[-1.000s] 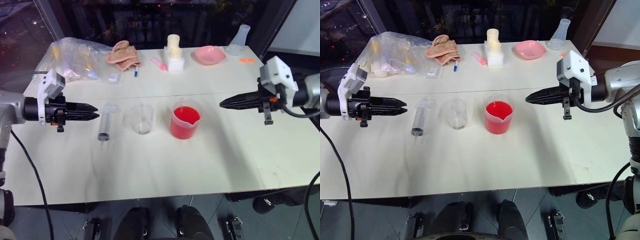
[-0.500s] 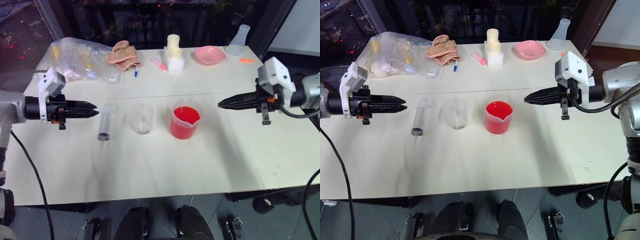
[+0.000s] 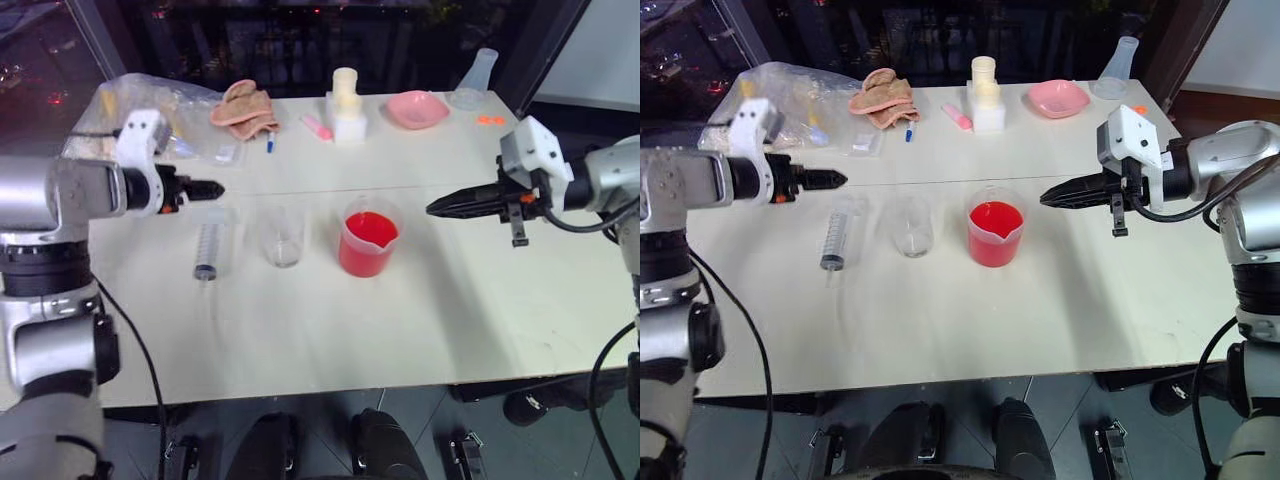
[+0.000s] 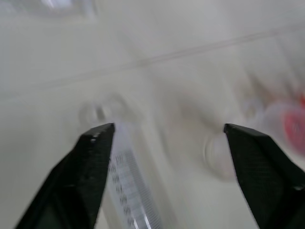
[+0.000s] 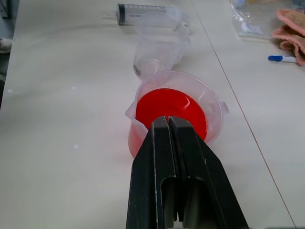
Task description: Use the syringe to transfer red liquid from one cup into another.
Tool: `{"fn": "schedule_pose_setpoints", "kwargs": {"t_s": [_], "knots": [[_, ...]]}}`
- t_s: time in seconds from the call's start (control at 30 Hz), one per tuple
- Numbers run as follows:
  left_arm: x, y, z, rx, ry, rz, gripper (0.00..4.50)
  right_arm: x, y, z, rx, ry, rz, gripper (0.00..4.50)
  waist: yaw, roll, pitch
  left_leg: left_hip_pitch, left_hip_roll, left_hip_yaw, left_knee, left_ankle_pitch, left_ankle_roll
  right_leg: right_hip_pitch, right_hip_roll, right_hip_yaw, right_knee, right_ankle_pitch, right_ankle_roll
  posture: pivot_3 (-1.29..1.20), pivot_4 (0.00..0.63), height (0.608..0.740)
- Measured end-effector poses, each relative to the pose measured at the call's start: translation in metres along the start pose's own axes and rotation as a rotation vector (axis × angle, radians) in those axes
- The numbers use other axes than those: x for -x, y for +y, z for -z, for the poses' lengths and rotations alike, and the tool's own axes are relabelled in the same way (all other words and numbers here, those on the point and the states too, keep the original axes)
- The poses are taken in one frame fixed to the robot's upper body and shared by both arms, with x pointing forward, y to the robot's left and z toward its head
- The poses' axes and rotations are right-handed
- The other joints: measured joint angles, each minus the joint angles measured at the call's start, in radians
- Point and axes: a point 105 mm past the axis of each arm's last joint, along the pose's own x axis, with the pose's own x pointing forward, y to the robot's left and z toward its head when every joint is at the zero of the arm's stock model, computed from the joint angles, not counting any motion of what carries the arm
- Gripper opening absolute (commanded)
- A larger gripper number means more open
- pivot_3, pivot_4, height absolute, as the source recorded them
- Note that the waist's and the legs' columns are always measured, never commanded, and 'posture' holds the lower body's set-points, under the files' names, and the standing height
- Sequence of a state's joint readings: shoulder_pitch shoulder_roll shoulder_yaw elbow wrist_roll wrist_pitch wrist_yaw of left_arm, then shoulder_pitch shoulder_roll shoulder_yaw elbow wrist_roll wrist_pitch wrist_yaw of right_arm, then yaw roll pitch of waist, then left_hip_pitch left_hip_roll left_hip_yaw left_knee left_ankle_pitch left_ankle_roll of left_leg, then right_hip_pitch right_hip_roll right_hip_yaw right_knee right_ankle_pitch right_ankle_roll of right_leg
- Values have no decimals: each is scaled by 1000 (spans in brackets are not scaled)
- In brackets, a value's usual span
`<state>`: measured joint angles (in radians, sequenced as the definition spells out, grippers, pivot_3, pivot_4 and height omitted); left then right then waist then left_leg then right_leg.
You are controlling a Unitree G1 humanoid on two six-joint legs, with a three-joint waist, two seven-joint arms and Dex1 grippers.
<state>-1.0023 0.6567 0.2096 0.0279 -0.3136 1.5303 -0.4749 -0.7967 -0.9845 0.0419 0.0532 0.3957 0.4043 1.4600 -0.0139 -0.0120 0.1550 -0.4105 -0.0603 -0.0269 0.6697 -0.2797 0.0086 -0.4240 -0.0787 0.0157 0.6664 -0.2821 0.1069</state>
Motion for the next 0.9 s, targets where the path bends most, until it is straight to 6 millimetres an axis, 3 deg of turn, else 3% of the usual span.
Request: {"fn": "schedule_pose_setpoints", "kwargs": {"t_s": [0.13, 0.33, 0.47, 0.6, 0.9], "knots": [[1, 2, -7, 14, 17, -123, 4477, -4, 1, 1, -4, -3, -14, 0, 3, 0, 0, 0, 0, 0, 0, 2, -3, 0, 0, 0, 0, 0, 0, 0, 150, 740], [1, 20, -6, -128, 108, -370, 4477, -4, 1, 1, -6, -3, -15, 0, 3, -1, 0, 0, 0, 0, -1, 2, -4, 0, 0, 1, 0, 0, 0, 0, 150, 740], [-14, 28, 9, -64, 275, -373, 4477, -4, 1, 0, -4, -2, -14, 0, 6, -1, 0, 0, 0, 0, -1, 2, -5, 0, 0, 0, 0, 0, 0, 0, 150, 740], [-28, 21, 19, 77, 435, -317, 4477, -3, 3, 1, -6, 2, -11, 0, 7, -4, 2, 0, 0, -1, -1, 2, -4, 0, -1, 0, 0, 0, 0, 0, 150, 740], [-28, 6, 21, 210, 604, -354, 4477, -2, 4, 2, -11, 3, 8, 0, 3, -5, 3, -3, -1, 0, -2, 2, -4, -4, -1, 0, 0, 0, 0, 0, 150, 740]]}}
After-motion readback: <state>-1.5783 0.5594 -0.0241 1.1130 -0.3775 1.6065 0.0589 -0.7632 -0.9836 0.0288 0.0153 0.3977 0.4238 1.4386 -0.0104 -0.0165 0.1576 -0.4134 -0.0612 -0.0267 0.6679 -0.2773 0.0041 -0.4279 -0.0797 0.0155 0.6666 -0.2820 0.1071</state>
